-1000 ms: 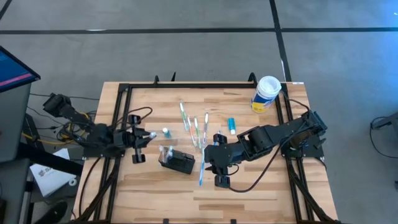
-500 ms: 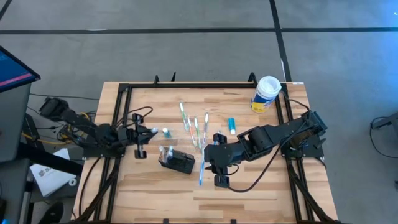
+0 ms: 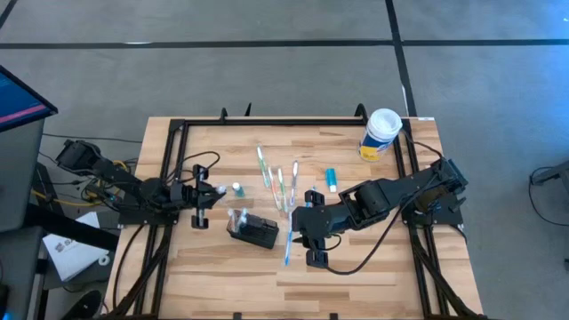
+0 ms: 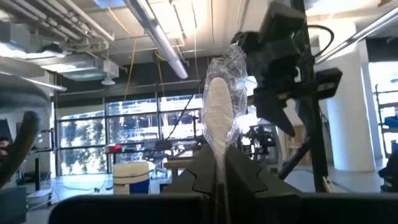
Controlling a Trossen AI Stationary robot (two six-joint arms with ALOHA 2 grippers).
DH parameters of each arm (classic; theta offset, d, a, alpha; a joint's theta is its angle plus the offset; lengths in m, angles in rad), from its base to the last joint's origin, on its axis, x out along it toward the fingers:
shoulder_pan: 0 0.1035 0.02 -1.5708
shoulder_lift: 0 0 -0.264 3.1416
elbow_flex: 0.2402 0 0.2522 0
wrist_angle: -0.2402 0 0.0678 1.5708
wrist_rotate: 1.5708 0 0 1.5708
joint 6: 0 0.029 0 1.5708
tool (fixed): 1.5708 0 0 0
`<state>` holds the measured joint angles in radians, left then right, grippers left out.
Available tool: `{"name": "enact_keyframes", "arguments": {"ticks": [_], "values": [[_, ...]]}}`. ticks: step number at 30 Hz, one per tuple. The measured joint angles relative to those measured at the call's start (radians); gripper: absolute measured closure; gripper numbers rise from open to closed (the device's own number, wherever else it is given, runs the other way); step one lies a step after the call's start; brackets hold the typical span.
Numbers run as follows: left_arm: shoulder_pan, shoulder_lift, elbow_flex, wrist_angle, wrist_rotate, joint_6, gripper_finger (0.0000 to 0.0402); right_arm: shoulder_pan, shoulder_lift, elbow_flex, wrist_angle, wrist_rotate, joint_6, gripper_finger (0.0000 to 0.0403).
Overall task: Pick & Place toothbrushing station
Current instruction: Put the bottom purple toothbrush into the wire organizer
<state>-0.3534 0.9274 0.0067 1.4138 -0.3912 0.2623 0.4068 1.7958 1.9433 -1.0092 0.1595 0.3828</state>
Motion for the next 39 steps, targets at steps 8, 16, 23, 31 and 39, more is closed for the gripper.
{"name": "enact_keyframes", "arguments": {"ticks": [8,16,23,31,39], "values": [[0.0,0.147,0.0,0.132,0.018,-0.009,0.0396,0.012,0.0,0.0,0.0,0.002,0.0,0.0285],[0.0,0.256,0.023,0.154,0.034,-0.035,0.0396,0.013,0.0,0.0,0.0,0.007,-0.001,0.0285],[0.0,0.272,0.052,0.157,0.104,-0.035,0.0397,0.013,0.0,0.0,0.0,0.007,-0.001,0.0285],[0.0,0.286,0.057,0.156,0.128,-0.06,0.0397,0.013,0.01,-0.001,-0.003,0.007,-0.015,0.0285],[0.0,0.367,0.108,0.156,0.137,-0.069,0.0397,0.012,0.019,-0.001,0.001,0.007,-0.024,0.0285]]}}
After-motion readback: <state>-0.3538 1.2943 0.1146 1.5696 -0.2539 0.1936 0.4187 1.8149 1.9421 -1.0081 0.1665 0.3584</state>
